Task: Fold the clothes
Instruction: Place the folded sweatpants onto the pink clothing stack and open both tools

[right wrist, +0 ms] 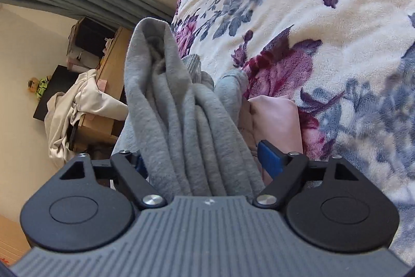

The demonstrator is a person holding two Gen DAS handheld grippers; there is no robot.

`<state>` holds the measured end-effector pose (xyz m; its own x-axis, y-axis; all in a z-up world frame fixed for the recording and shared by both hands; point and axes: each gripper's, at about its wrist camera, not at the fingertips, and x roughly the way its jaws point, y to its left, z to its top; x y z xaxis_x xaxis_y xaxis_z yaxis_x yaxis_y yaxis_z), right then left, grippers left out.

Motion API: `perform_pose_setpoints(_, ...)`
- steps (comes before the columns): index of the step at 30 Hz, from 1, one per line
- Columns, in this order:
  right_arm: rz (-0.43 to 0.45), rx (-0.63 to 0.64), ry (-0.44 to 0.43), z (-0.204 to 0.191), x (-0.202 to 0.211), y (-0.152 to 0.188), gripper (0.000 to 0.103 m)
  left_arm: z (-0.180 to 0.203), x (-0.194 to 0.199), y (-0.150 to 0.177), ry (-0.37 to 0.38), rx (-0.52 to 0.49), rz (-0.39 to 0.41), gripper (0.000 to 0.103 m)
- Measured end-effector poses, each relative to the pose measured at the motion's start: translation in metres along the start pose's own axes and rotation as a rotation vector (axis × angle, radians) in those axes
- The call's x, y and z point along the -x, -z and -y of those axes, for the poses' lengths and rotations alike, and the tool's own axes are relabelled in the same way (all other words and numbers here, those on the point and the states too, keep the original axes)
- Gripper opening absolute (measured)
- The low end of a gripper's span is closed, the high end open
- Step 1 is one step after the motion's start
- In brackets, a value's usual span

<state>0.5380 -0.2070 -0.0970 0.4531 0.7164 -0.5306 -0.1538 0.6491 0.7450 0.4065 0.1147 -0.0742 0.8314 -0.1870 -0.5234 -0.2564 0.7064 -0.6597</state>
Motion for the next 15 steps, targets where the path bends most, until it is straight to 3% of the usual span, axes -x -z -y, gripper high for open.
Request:
perform_pose_setpoints(1, 0.015, 0.040, 0.025, -0.006, 0.008, 0.001, 0.082, -0.001, 0.007, -0.002, -0.014, -0.008, 0.013, 0.045)
perform_pose_setpoints(4, 0.090, 0.140, 0.088, -0.026, 0.033, 0.003, 0.081, -0.001, 0.033, -0.007, -0.053, -0.028, 0.062, 0.043)
perform_pose_setpoints(6, 0.180, 0.215, 0.116, -0.040, 0.047, 0.004, 0.079, 0.012, 0.052, -0.002, -0.089, -0.135, 0.122, 0.044)
perform_pose_setpoints(8, 0.272, 0.325, 0.143, -0.057, 0.061, 0.013, 0.065, 0.023, 0.066, 0.005, -0.100, -0.245, 0.178, 0.044)
perform_pose_setpoints(10, 0.347, 0.444, 0.163, -0.074, 0.073, 0.026, 0.032, 0.034, 0.073, 0.019, -0.049, -0.332, 0.211, 0.046)
perform_pose_setpoints(12, 0.349, 0.532, 0.162, -0.084, 0.074, 0.039, 0.004, 0.041, 0.061, 0.036, 0.009, -0.419, 0.188, 0.049)
perform_pose_setpoints(13, 0.337, 0.564, 0.168, -0.086, 0.071, 0.044, 0.004, 0.038, 0.048, 0.041, 0.011, -0.431, 0.160, 0.049)
perform_pose_setpoints(15, 0.242, 0.561, 0.226, -0.077, 0.051, 0.049, 0.002, 0.032, 0.021, 0.049, -0.057, -0.416, 0.077, 0.050)
